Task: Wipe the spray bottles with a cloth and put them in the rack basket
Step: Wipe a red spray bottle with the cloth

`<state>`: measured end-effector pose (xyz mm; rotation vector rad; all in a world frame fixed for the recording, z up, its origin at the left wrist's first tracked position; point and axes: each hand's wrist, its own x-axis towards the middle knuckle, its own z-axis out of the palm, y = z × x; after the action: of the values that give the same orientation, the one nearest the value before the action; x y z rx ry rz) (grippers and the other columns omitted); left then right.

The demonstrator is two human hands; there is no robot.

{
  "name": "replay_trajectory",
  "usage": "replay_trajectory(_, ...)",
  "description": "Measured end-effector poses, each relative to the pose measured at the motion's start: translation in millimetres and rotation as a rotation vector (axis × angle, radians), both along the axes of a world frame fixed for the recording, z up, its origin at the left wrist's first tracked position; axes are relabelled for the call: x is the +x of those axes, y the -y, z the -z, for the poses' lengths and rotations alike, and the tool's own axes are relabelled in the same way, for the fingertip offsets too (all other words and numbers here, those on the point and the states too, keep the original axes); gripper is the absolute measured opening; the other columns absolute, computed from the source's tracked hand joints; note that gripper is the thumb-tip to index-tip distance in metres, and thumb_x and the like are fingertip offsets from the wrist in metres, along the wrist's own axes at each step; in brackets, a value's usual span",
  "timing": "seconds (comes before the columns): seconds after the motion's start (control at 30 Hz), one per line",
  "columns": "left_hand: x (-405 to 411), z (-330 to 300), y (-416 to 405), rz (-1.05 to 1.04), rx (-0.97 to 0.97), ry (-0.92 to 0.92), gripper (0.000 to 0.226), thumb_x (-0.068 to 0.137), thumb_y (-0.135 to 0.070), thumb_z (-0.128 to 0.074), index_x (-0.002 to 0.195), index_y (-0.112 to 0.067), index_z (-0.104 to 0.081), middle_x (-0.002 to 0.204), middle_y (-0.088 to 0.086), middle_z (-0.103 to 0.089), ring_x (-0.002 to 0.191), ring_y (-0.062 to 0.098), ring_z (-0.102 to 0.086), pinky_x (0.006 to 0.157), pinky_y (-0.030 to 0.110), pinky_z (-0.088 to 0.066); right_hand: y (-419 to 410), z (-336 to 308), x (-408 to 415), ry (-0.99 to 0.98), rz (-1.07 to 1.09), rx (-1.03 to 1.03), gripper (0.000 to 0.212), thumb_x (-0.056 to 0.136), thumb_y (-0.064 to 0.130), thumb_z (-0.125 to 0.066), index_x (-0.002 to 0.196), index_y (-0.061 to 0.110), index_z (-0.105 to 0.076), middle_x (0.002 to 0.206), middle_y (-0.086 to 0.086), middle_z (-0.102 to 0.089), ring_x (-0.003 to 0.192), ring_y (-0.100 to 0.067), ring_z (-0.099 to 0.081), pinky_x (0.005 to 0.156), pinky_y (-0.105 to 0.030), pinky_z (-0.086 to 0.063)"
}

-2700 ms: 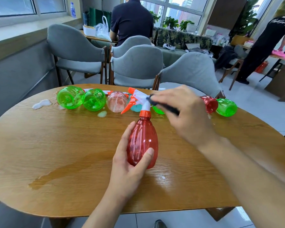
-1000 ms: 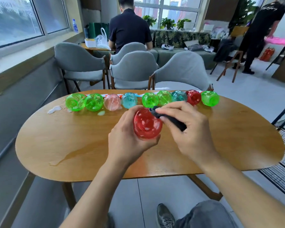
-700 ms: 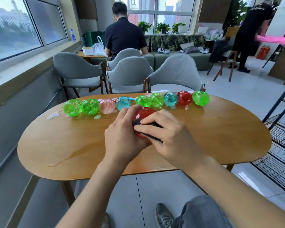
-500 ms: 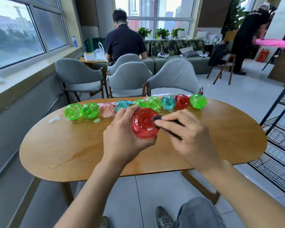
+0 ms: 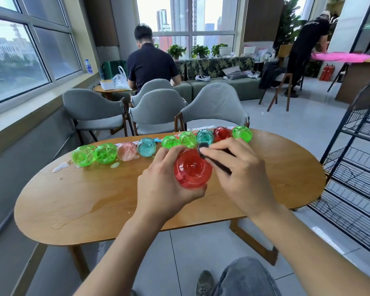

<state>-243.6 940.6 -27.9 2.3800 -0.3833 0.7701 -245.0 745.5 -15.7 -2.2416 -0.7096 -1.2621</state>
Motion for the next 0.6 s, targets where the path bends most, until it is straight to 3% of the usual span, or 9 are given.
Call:
replay_trajectory(0.07,0,-3,7,0.007,0.019,0.005,0.089,0.06,-0.071,-0.083,0.139,-0.039,-0.056,0.114,-0.019,-0.057,0.094,0.007,-0.062,0.071,0.026,-0.051,-10,-3,-3,0.011,-0.046,0.003,0.023,0.096,0.008,-0.076,0.118,0.013,-0.08,0.106,-0.004,-0.07,0.099,-0.025,-0.063,0.089,-0.036,-0.054)
replay_trajectory(0.17,0,-7,6,-0.009,0.028,-0.001,0.087,0.06,-0.072,-0.068,0.139,-0.037,-0.058,0.117,-0.017,-0.059,0.097,0.015,-0.067,0.074,0.034,-0.056,-12,9,-16,0.003,-0.181,-0.141,0.026,0.096,0.004,-0.075,0.119,0.014,-0.079,0.11,-0.006,-0.071,0.102,-0.028,-0.063,0.092,-0.035,-0.053)
replay_trajectory(0.27,0,-10,0,-0.019,-0.013,-0.003,0.091,0.057,-0.072,-0.078,0.138,-0.037,-0.059,0.119,-0.017,-0.061,0.103,0.013,-0.064,0.08,0.035,-0.057,9,16,-18,-0.006,-0.181,-0.172,0.031,0.092,0.0,-0.078,0.121,0.013,-0.079,0.112,-0.006,-0.071,0.103,-0.026,-0.064,0.089,-0.037,-0.055)
replay_trajectory(0.4,-3,-12,15,0.004,0.019,-0.009,0.095,0.057,-0.074,-0.087,0.14,-0.038,-0.056,0.12,-0.02,-0.059,0.103,0.006,-0.06,0.08,0.031,-0.056,25,-2,-4,0.016,-0.034,-0.008,0.023,0.094,0.007,-0.079,0.116,0.013,-0.08,0.104,-0.004,-0.071,0.097,-0.024,-0.064,0.083,-0.04,-0.055)
replay_trajectory(0.5,-1,-16,32,0.021,0.066,0.004,0.091,0.057,-0.076,-0.073,0.139,-0.039,-0.057,0.115,-0.018,-0.058,0.097,0.01,-0.064,0.075,0.03,-0.053,15,-10,-8,0.025,-0.066,0.006,0.021,0.097,0.01,-0.075,0.118,0.012,-0.08,0.105,-0.004,-0.07,0.099,-0.024,-0.062,0.088,-0.038,-0.054)
replay_trajectory(0.6,3,-19,34,0.019,0.077,0.0,0.092,0.055,-0.074,-0.06,0.14,-0.038,-0.059,0.119,-0.016,-0.059,0.1,0.02,-0.069,0.077,0.04,-0.059,17,5,-20,0.045,-0.176,-0.145,0.023,0.098,0.006,-0.072,0.119,0.013,-0.079,0.11,-0.007,-0.071,0.104,-0.028,-0.064,0.089,-0.038,-0.056)
